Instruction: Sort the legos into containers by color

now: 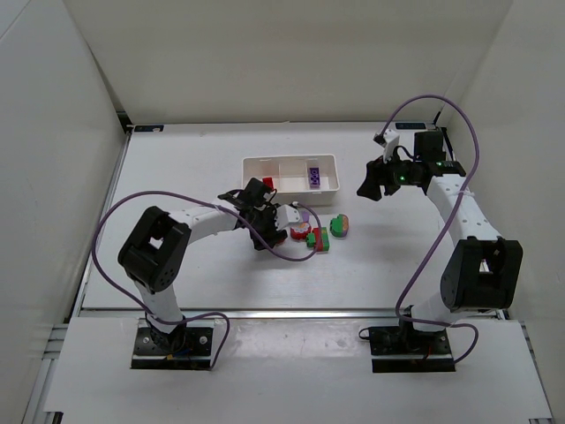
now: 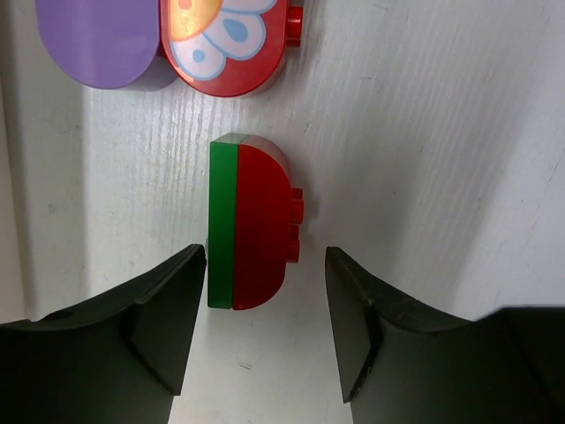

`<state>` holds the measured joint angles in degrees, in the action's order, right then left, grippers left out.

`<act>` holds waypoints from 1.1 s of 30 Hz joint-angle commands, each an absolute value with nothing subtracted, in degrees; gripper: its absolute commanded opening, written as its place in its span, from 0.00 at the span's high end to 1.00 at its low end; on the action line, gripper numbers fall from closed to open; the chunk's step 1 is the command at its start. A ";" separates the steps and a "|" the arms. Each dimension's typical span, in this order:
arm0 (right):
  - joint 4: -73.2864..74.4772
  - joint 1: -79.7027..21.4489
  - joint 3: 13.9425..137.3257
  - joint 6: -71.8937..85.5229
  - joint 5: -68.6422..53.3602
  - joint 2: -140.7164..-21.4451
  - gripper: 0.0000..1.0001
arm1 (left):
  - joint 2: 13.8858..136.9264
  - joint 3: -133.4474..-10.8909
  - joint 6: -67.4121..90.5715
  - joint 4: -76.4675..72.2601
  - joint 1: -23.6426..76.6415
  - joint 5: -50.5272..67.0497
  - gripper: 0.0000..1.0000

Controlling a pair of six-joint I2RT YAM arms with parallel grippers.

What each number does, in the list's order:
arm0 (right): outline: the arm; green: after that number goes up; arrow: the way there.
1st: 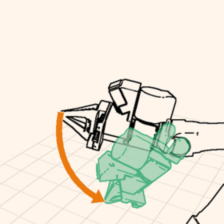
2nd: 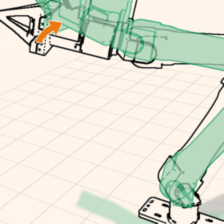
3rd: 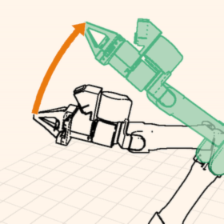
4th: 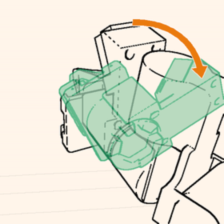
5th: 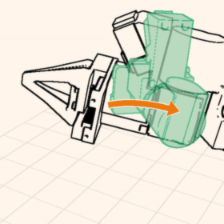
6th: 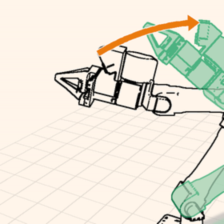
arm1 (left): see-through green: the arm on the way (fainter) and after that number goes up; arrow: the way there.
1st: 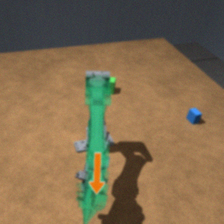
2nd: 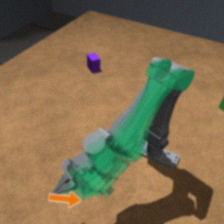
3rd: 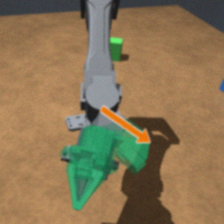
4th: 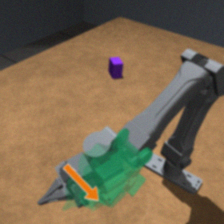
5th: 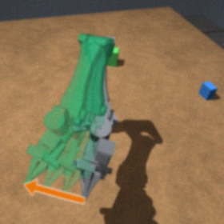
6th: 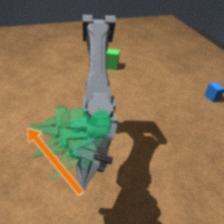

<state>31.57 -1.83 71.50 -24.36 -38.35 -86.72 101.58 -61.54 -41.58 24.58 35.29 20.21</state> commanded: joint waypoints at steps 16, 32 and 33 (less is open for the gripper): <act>27.69 -1.14 70.58 -13.55 -42.71 -87.63 0.30 | 100.38 -65.57 -40.52 22.76 35.42 24.96 0.85; 12.75 -6.59 81.12 21.60 -44.74 -96.41 0.31 | 88.85 -75.74 -4.41 14.50 37.62 -6.92 0.90; 11.87 -8.16 82.52 22.32 -45.00 -96.94 0.31 | 89.47 -76.72 -3.26 15.37 37.53 -7.64 0.90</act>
